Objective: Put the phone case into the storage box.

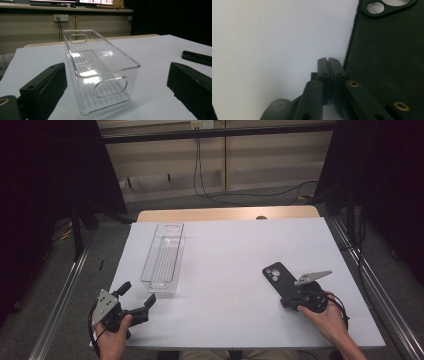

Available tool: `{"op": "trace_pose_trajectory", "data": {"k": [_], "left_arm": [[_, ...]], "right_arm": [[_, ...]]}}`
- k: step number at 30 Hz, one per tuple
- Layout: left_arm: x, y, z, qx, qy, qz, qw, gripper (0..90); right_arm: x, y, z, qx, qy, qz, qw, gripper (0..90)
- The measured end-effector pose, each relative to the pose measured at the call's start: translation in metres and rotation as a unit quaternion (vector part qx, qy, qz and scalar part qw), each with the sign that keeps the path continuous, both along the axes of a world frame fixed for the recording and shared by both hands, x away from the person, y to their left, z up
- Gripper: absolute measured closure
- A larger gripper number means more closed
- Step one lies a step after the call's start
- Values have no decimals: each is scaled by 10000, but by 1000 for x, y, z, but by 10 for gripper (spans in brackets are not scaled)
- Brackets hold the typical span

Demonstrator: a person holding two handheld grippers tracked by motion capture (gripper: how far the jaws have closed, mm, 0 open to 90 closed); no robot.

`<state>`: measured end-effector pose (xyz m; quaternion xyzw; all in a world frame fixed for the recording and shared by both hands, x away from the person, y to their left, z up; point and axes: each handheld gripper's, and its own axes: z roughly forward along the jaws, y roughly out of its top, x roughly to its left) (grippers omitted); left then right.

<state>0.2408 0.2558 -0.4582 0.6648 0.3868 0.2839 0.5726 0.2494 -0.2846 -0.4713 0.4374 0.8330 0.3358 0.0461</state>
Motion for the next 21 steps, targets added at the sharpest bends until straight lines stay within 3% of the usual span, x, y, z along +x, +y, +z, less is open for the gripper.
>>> {"op": "trace_pose_trajectory", "data": {"k": [2,5,8,12,16,21], "left_arm": [[0,1,0,-7,10,7,10000,30],[0,1,0,27,11,20,10000,29],[0,0,0,1,4,-6,10000,29],[1,1,0,-20,-12,-24,10000,30],[0,2,0,-7,-15,-17,10000,29],[0,2,1,7,-20,-18,10000,30]], "right_arm": [[-2,-1,3,83,-59,-51,9999,844],[-3,-4,9,253,-275,13,9993,734],[-5,-4,13,284,-462,-25,9985,533],[-5,-1,16,151,-629,-87,9979,371],[-5,1,18,119,-653,-158,9977,218],[-3,-1,20,449,-596,-39,9972,55]]}}
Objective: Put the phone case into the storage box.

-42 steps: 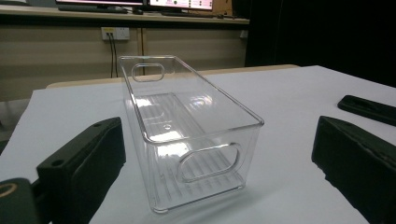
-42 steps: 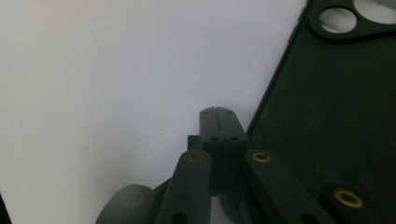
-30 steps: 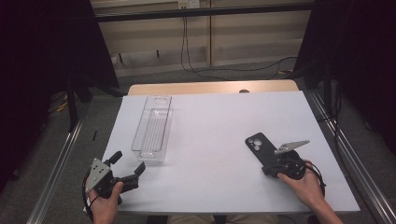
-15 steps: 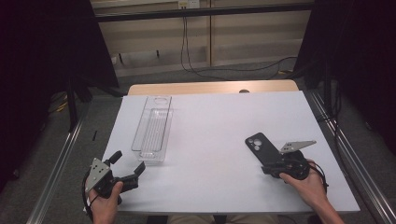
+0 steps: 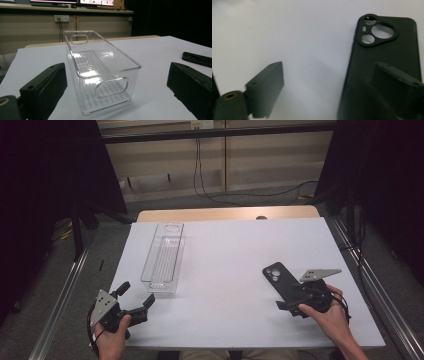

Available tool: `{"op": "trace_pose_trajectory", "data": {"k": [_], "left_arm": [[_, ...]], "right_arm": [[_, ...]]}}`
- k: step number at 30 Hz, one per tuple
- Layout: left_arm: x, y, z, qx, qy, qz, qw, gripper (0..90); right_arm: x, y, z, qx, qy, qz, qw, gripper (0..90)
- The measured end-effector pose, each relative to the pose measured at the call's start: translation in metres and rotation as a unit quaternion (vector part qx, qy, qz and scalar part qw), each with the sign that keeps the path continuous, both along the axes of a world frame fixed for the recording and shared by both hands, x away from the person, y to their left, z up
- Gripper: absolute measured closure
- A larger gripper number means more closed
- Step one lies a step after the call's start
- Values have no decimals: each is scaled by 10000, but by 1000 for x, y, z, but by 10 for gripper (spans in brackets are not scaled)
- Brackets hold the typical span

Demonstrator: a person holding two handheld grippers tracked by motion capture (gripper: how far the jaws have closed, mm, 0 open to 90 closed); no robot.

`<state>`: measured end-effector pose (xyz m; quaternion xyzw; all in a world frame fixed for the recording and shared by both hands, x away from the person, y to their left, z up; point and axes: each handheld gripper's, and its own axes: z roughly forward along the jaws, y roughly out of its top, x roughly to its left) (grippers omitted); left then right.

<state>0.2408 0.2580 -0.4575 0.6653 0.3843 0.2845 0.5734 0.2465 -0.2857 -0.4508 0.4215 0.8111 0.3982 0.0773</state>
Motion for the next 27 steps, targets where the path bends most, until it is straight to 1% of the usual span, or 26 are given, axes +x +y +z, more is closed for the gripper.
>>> {"op": "trace_pose_trajectory", "data": {"k": [1,2,3,4,5,6,7,8,10,11,12,13,14,15,16,17,18,19,20,21,22,23,24,25,26,27], "left_arm": [[1,-1,0,-24,14,-9,10000,29],[1,-1,0,-11,18,-19,10000,30],[1,-1,0,21,34,3,10000,30],[1,-1,-1,10,31,16,10000,29],[1,-1,0,34,35,22,10000,30],[1,-1,-1,17,32,1,10000,30],[1,-1,0,7,32,2,10000,30],[1,-1,0,2,28,-5,10000,30],[1,-1,0,-1,31,-3,10000,30],[1,-1,0,2,27,-1,10000,30],[1,-1,0,3,26,-11,10000,30],[1,-1,0,4,23,-15,10000,30],[1,-1,0,3,28,-19,10000,30],[1,-1,0,4,31,-20,10000,30],[1,0,0,28,38,-7,10000,30],[2,0,0,28,30,-24,10000,30],[2,-1,0,14,31,-24,10000,30],[2,-1,0,17,33,-24,10000,30],[2,-1,0,14,28,-26,10000,30],[2,-1,0,14,29,-30,10000,30],[2,-1,0,13,33,-34,10000,30],[2,-1,0,18,41,-36,10000,30],[2,-1,0,22,41,-37,10000,30],[2,-1,0,22,40,-38,10000,30],[2,-1,0,16,33,-36,10000,30],[2,-1,0,16,30,-32,10000,30]], "right_arm": [[0,0,1,9,2,-55,10000,29],[1,0,2,17,-83,3,10000,23],[1,1,4,51,-71,18,10000,38],[2,1,5,75,-104,4,9999,52],[3,1,7,46,-96,-10,9999,57],[3,2,8,13,-35,-64,10000,64],[4,2,8,41,-68,-27,10000,65],[5,3,9,59,-24,-113,9999,59],[8,3,11,9,-51,-108,9999,93],[10,3,11,17,-11,-120,9999,95],[13,2,11,-24,-67,-158,9999,80],[15,2,12,-70,-61,-188,9998,75],[18,2,12,-129,-4,-183,9997,80],[22,1,12,-177,27,-243,9995,78],[25,2,13,-279,119,-336,9990,70],[28,2,13,-416,157,-352,9984,62],[31,4,13,-525,161,-363,9978,60],[34,5,14,-618,147,-438,9970,57],[37,5,13,-655,185,-468,9966,53],[40,5,14,-790,251,-519,9952,51],[43,5,13,-769,346,-538,9950,49],[47,5,12,-757,383,-533,9950,47],[50,4,11,-804,413,-567,9943,51],[53,3,11,-908,462,-583,9931,52],[55,2,9,-865,456,-595,9934,48],[59,-1,7,-919,504,-562,9929,44]]}}
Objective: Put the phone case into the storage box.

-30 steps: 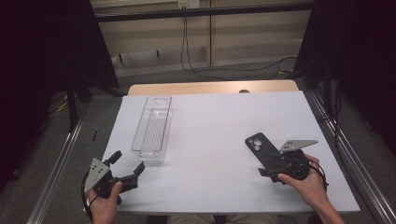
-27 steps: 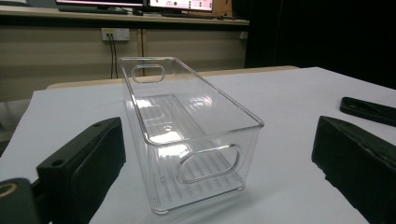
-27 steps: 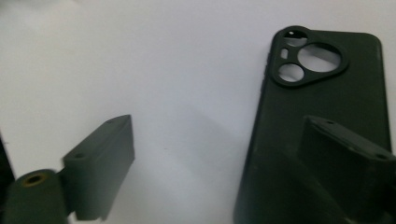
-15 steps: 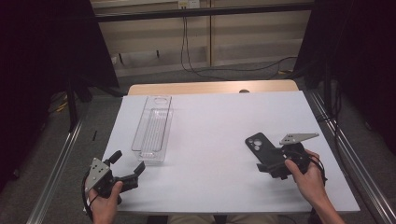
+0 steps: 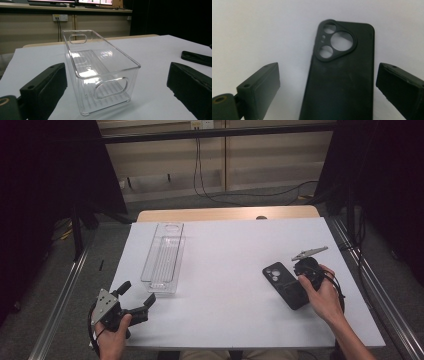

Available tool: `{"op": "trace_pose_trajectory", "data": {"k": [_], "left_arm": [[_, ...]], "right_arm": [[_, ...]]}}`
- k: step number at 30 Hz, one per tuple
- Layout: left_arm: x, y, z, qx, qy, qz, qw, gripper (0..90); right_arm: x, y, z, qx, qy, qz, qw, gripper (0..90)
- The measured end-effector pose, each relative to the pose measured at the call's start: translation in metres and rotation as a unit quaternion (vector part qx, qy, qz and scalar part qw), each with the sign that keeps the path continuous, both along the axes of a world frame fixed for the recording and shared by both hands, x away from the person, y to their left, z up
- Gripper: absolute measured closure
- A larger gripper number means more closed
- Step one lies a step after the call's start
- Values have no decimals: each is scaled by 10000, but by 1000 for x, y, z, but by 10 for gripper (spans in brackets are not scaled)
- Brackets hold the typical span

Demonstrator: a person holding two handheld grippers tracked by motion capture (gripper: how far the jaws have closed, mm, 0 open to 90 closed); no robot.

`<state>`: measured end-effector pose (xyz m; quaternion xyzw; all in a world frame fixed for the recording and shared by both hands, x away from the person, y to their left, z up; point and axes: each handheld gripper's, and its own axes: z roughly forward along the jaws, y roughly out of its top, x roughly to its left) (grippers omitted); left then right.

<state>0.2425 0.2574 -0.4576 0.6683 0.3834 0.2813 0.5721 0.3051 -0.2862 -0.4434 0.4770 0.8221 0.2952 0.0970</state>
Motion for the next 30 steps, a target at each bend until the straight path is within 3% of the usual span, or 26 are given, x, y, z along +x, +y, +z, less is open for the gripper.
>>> {"op": "trace_pose_trajectory", "data": {"k": [5,7,11,15,24,30], "left_arm": [[1,-1,0,-33,-2,16,10000,30],[2,-1,0,-21,0,-67,10000,30],[3,-2,0,-7,-1,-65,10000,30],[4,-2,0,3,3,-67,10000,30],[3,-2,0,-17,-2,-94,10000,30],[2,-1,0,-18,-5,-55,10000,30]], "right_arm": [[11,-4,-3,-147,447,0,9989,50],[15,-3,-4,-178,535,69,9984,92],[19,0,-10,-344,713,-7,9969,65],[19,1,-15,-527,784,11,9955,64],[18,2,-22,-550,906,38,9944,49],[19,12,-23,-840,980,-13,9916,28]]}}
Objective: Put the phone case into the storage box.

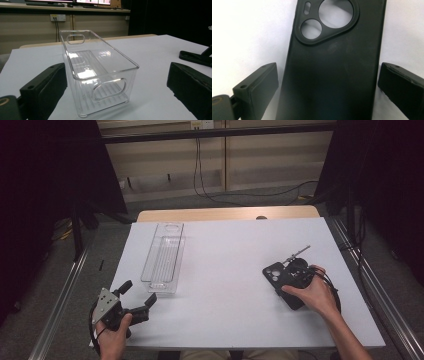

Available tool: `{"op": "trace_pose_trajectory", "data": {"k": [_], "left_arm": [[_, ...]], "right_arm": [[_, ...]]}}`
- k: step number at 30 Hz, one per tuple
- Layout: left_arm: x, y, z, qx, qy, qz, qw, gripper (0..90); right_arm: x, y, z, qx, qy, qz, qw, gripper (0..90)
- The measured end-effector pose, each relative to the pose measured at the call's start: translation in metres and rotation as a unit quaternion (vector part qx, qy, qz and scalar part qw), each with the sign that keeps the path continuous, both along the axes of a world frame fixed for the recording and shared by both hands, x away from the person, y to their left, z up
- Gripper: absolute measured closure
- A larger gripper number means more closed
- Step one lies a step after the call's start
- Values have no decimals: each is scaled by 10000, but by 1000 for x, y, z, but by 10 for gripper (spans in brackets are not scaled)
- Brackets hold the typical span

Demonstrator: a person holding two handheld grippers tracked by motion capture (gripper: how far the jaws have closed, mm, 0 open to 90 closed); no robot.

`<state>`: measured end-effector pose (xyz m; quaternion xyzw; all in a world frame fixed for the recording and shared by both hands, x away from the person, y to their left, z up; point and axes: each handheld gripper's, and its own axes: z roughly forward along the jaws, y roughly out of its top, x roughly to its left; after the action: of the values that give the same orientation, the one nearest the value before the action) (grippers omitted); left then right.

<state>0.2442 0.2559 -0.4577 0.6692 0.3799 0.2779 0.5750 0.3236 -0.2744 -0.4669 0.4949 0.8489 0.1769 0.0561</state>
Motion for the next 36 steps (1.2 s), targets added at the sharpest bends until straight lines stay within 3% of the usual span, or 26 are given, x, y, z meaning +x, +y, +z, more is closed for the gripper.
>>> {"op": "trace_pose_trajectory", "data": {"k": [3,6,9,11,19,25,36], "left_arm": [[0,1,0,0,5,22,10000,30],[-1,1,0,-26,9,1,10000,30],[0,1,0,-5,2,-22,10000,30],[0,0,0,4,-3,-22,10000,30],[0,1,0,-14,5,-19,10000,30],[-2,2,0,8,-3,-14,10000,30],[-2,2,0,2,17,-3,10000,30]], "right_arm": [[-1,5,-1,-294,-77,73,9995,35],[-1,4,-2,-221,-148,44,9996,35],[-3,5,-2,-282,-82,42,9996,31],[-3,4,-2,-300,-170,68,9994,32],[0,7,-1,-297,-14,2,9996,47],[1,11,2,-437,118,-45,9990,101],[0,8,6,-414,103,-49,9991,152]]}}
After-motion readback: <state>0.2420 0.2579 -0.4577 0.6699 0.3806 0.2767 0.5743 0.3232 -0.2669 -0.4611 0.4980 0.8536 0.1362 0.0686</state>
